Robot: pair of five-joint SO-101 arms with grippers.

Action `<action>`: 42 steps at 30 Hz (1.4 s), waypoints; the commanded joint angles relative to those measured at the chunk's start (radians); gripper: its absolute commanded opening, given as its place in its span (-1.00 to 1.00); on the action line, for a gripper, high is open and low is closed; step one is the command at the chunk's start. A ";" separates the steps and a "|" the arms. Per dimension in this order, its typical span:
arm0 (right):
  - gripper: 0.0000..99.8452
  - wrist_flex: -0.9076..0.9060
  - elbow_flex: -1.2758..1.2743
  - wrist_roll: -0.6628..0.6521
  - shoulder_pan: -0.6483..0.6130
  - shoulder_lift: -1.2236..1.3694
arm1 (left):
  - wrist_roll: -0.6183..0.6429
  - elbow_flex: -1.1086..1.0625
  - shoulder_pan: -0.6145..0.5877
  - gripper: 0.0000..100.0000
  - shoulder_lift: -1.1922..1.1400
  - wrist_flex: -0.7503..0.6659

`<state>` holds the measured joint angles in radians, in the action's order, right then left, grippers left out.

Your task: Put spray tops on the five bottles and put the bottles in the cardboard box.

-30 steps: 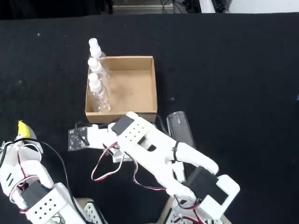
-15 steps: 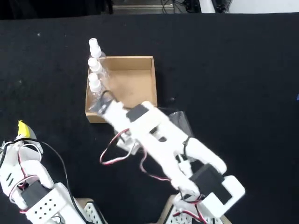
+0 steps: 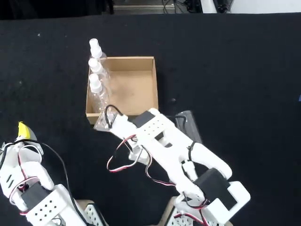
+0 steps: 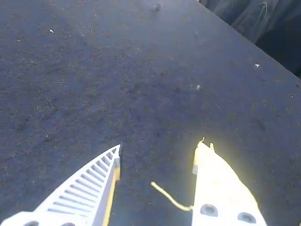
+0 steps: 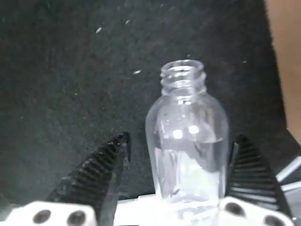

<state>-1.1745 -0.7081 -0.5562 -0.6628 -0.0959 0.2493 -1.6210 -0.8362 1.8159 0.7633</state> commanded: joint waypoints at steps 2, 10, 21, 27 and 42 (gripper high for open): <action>-0.37 0.051 -0.031 -0.066 -0.002 -0.045 | 0.005 0.021 -0.010 -0.53 0.006 -0.023; -0.81 0.203 -0.074 0.149 0.011 -0.054 | 0.005 0.022 -0.010 -0.53 0.006 -0.023; -0.96 -0.215 0.200 0.176 0.083 -0.340 | 0.005 0.022 -0.008 -0.53 0.006 -0.023; -0.96 -0.296 0.335 0.176 0.259 -0.605 | -0.020 0.021 0.001 -0.53 0.006 -0.020; -0.96 -0.101 0.303 0.144 1.252 -0.661 | -0.480 0.240 0.553 -0.53 -0.003 0.218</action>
<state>-1.3679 -0.4319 -0.3951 0.4097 -0.7772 -0.0545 -1.4615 -0.4480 1.8159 0.9582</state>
